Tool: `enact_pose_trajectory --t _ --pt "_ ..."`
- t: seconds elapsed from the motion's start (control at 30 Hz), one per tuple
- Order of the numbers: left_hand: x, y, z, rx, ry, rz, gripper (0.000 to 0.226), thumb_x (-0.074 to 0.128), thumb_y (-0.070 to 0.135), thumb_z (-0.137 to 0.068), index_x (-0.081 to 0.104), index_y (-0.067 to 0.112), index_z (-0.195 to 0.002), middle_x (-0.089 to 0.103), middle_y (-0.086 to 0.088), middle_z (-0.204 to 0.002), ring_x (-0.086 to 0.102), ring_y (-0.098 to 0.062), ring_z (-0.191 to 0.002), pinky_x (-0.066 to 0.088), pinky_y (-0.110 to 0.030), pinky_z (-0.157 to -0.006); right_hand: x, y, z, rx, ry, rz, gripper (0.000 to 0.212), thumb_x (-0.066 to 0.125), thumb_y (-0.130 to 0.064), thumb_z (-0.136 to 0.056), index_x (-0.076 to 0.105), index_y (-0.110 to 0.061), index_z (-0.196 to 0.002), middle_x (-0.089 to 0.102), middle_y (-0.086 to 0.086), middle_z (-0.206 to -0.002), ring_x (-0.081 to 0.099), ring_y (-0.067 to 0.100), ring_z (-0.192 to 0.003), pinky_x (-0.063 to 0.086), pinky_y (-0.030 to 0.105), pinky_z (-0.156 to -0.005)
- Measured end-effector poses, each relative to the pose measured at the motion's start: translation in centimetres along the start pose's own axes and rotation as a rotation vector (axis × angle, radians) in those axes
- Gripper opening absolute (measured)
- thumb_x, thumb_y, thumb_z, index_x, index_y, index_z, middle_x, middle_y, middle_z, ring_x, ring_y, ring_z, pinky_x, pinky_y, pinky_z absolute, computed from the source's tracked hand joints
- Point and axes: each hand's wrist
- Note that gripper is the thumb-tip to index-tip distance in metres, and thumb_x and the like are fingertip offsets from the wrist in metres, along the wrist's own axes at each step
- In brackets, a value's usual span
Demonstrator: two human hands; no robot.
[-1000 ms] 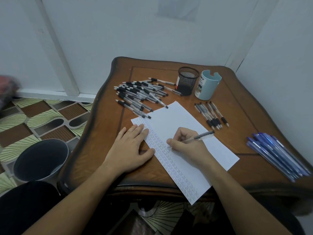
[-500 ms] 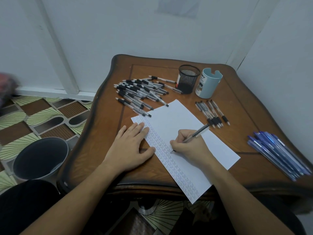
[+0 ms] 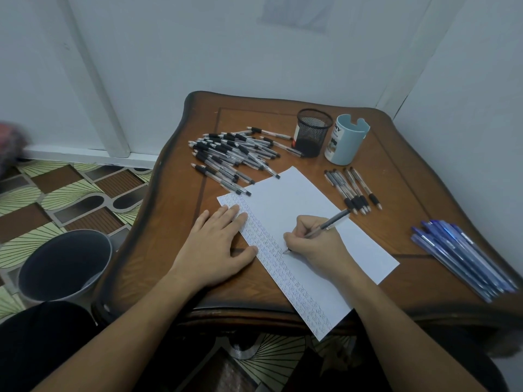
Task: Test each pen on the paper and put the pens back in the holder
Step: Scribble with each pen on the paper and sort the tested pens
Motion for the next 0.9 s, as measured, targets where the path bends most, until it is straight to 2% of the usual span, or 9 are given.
enact_pose_trajectory --t 0.13,0.53,0.9 --pt "0.02 -0.06 -0.01 0.001 -0.007 0.009 0.084 0.017 0.074 -0.079 0.028 0.030 -0.150 0.018 0.007 -0.159 0.010 -0.011 -0.147 0.000 -0.038 -0.120 -0.04 0.14 -0.06 0.020 -0.008 -0.004 0.033 0.070 -0.026 -0.070 0.044 -0.022 -0.050 0.041 0.001 -0.056 0.043 0.025 -0.065 0.042 0.041 -0.064" --pt "-0.18 0.03 -0.02 -0.005 -0.010 -0.004 0.086 0.013 0.075 -0.077 0.026 0.031 -0.150 0.015 0.009 -0.160 0.007 -0.010 -0.147 -0.002 -0.037 -0.119 -0.15 -0.03 0.05 0.015 -0.018 0.023 0.035 0.070 -0.022 -0.073 0.042 -0.019 -0.051 0.041 0.003 -0.056 0.042 0.022 -0.062 0.038 0.038 -0.061" --pt "0.00 0.02 0.01 0.001 0.001 0.007 0.083 0.017 0.074 -0.079 0.028 0.031 -0.149 0.017 0.008 -0.159 0.009 -0.010 -0.147 -0.001 -0.037 -0.119 -0.23 -0.65 0.41 -0.013 -0.002 0.029 0.048 0.067 0.000 -0.082 0.039 -0.021 -0.049 0.039 0.003 -0.056 0.039 0.018 -0.060 0.034 0.032 -0.057"
Point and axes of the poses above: each hand's wrist, its own z-axis away from the middle knuckle, its own x-axis out of the palm, y = z × x
